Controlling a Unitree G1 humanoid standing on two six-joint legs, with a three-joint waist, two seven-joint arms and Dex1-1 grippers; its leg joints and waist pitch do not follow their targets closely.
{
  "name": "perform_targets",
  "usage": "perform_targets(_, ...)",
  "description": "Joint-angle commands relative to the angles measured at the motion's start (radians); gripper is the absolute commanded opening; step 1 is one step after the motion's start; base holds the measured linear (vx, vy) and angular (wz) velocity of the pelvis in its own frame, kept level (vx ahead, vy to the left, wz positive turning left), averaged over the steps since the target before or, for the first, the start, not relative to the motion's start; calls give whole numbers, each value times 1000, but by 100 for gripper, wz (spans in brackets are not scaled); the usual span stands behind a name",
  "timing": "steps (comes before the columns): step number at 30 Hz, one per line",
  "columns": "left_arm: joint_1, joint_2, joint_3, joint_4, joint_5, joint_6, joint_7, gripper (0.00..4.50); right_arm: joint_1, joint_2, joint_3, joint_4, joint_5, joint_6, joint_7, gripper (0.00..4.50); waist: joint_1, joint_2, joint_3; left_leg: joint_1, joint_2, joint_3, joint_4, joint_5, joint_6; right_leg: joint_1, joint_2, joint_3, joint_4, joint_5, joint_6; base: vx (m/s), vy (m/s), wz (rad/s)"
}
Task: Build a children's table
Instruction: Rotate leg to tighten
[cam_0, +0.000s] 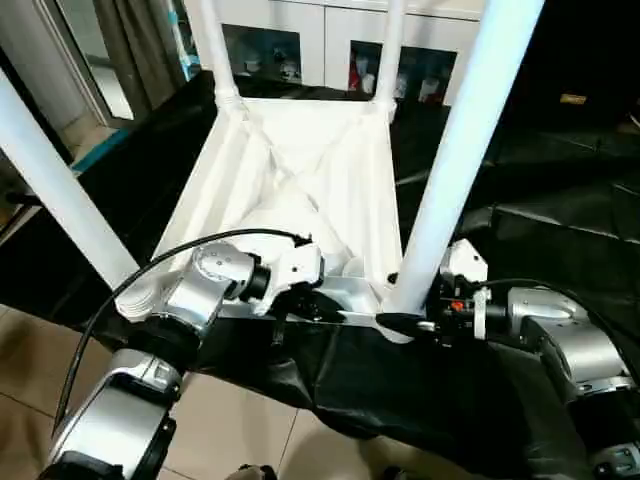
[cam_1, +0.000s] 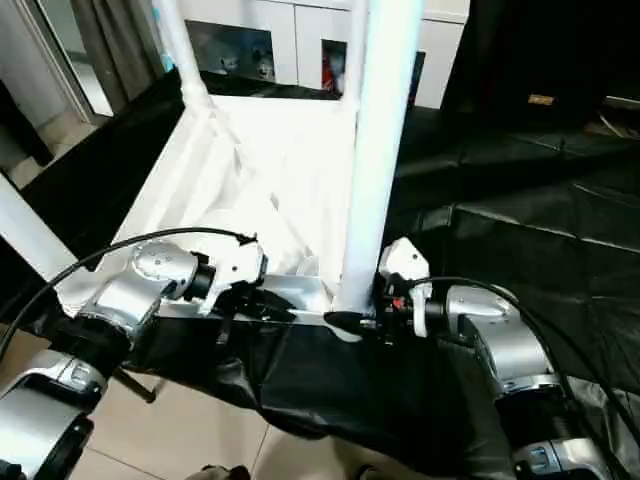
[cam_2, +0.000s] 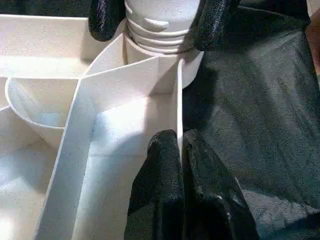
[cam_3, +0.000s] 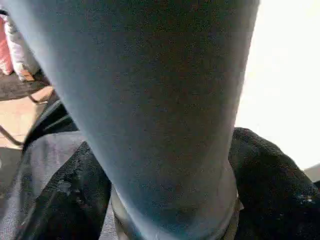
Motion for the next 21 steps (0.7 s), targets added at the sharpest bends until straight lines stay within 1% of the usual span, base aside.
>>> perform_targets(1,16,-9,-8,-13,-35,3,-37,0,5,-6,10,-15,3,11,8,320,1,-14,-65,24,46,-18,-62,-214,107,48,-18,19,-43,-180,-259,0,0,0)
perform_targets(2,16,-10,-6,-13,-35,3,-33,0,9,-5,12,-18,4,12,9,320,0,-17,-64,24,45,-17,-62,-212,105,47,-17,19,-44,-182,-257,0,0,0)
perform_targets(3,16,-15,-1,-13,-32,5,-14,0,21,1,20,-28,4,13,6,315,1,-15,-64,24,46,-18,-63,-209,105,47,-18,19,-44,-181,-255,0,0,0)
perform_targets(5,14,-20,3,-11,-29,8,5,0,26,5,21,-32,4,16,-2,299,1,-16,-65,23,45,-18,-62,-198,108,48,-18,19,-42,-167,-256,0,0,0)
perform_targets(6,7,-36,14,-1,-18,17,65,0,36,25,17,-33,-3,23,-44,288,1,-16,-65,23,45,-17,-61,-191,110,47,-17,19,-41,-156,-258,0,0,0)
perform_targets(8,0,-47,19,8,-10,21,103,0,39,39,12,-29,-9,21,-75,279,0,-16,-63,22,45,-17,-64,-210,106,45,-17,19,-45,-186,-253,0,0,0)
perform_targets(9,-22,-78,32,37,8,38,207,0,37,88,-7,3,-40,11,-195,278,-1,-18,-62,23,45,-18,-65,-229,95,44,-18,19,-49,-222,-243,0,0,0)
perform_targets(10,-31,-93,38,50,14,46,249,0,33,110,-15,23,-58,4,-254,278,-6,-18,-60,25,43,-18,-68,-251,77,39,-18,21,-55,-269,-230,0,0,0)
perform_targets(11,-33,-96,40,52,14,47,256,0,32,114,-17,26,-60,4,-264,276,-8,-18,-58,27,41,-18,-69,-270,65,36,-19,21,-60,-302,-223,0,0,0)
perform_targets(12,-39,-109,46,61,15,54,285,0,29,130,-23,41,-70,6,-305,274,-10,-18,-59,28,40,-21,-70,-287,55,37,-20,21,-62,-333,-213,0,0,0)
perform_targets(13,-57,-148,52,82,25,64,359,0,16,187,-48,76,-87,15,-425,274,-15,-21,-57,26,38,-24,-73,-303,41,37,-21,20,-67,-382,-192,0,0,0)
perform_targets(14,-67,-177,54,97,32,76,413,0,6,230,-63,94,-90,21,-501,274,-20,-16,-54,26,37,-26,-76,-319,28,34,-19,20,-71,-413,-174,0,0,0)
perform_targets(15,-72,-196,55,106,37,84,448,0,0,258,-73,104,-91,25,-549,273,-22,-18,-53,28,36,-28,-77,-342,19,31,-20,19,-77,-447,-159,0,0,0)
perform_targets(16,-77,-212,55,114,42,88,481,0,-7,282,-82,114,-91,30,-591,273,-24,-19,-52,28,35,-28,-78,-350,17,30,-19,19,-81,-465,-149,0,0,0)
perform_targets(18,-88,-252,56,131,51,100,556,0,-25,338,-89,136,-96,31,-673,273,-26,-16,-50,33,33,-29,-79,-377,11,23,-19,18,-89,-515,-121,0,0,0)
perform_targets(19,-92,-269,61,137,51,105,578,0,-33,361,-88,142,-103,33,-704,273,-27,-16,-50,32,32,-30,-79,-381,11,24,-18,17,-90,-522,-115,0,0,0)
perform_targets(20,-92,-269,61,137,51,105,578,0,-33,361,-88,142,-103,33,-704,273,-26,-14,-49,32,31,-31,-80,-388,11,22,-17,16,-94,-536,-103,0,0,0)
perform_targets(21,-96,-289,62,146,53,105,599,0,-44,391,-70,147,-126,29,-733,273,-25,-13,-48,34,31,-32,-81,-395,14,20,-17,16,-96,-543,-96,0,0,0)
